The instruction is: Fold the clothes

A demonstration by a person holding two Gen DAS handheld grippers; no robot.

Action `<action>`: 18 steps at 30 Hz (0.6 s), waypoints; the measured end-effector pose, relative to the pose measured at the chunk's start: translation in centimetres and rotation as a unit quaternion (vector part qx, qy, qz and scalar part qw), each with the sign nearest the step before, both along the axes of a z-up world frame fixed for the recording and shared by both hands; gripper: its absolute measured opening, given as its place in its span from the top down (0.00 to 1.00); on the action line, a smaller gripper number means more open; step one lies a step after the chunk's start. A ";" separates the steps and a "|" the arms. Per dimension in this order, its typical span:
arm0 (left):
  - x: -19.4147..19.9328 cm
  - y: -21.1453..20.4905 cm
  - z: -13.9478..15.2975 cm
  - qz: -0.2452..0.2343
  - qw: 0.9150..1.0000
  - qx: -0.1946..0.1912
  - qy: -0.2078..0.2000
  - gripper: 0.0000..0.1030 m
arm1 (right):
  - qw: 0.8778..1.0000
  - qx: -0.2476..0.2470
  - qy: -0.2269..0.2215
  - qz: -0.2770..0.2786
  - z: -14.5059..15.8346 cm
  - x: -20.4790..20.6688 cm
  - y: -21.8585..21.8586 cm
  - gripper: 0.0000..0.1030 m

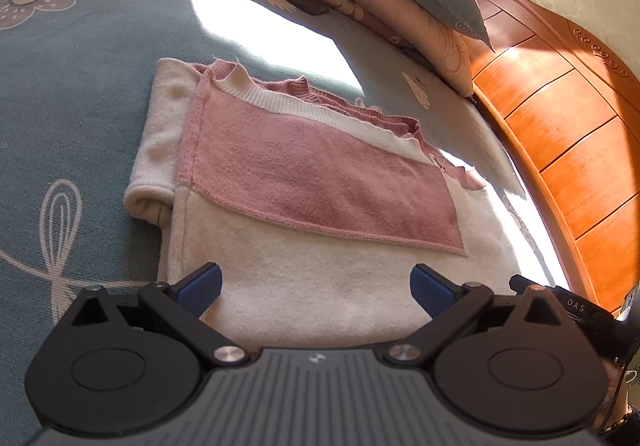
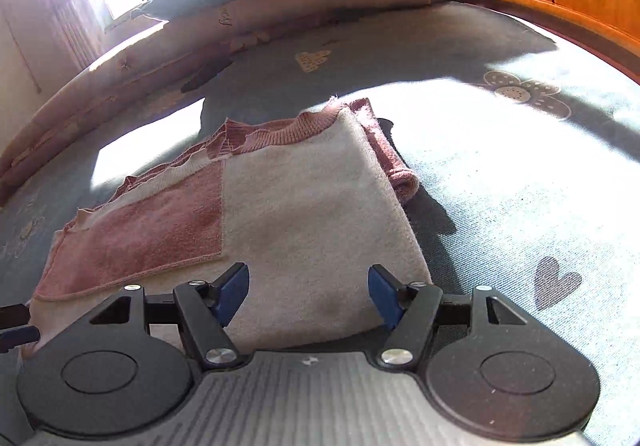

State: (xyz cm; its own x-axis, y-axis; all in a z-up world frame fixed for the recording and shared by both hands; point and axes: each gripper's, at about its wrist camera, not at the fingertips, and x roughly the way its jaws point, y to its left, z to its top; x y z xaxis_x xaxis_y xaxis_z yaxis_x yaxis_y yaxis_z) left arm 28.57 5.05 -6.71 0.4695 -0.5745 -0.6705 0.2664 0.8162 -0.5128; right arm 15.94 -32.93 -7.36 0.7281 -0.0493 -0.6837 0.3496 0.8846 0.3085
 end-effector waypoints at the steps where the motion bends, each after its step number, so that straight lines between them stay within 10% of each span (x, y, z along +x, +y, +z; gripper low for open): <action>1: 0.0 0.0 0.0 -0.001 1.000 0.000 0.001 0.03 | 1.000 0.011 0.009 -0.005 -0.4 0.3 -0.5 0.31; 18: -1.5 -2.4 0.6 -0.031 0.998 0.020 -0.043 0.03 | 1.000 -0.027 -0.009 0.006 2.3 -7.9 1.3 0.26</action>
State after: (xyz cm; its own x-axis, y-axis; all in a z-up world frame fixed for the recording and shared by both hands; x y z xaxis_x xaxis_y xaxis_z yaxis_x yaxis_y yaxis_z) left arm 27.07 2.67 -6.13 0.4910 -0.5773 -0.6524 0.3587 0.8164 -0.4525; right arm 8.07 -31.61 -5.02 0.7413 -0.0781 -0.6666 0.3341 0.9043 0.2656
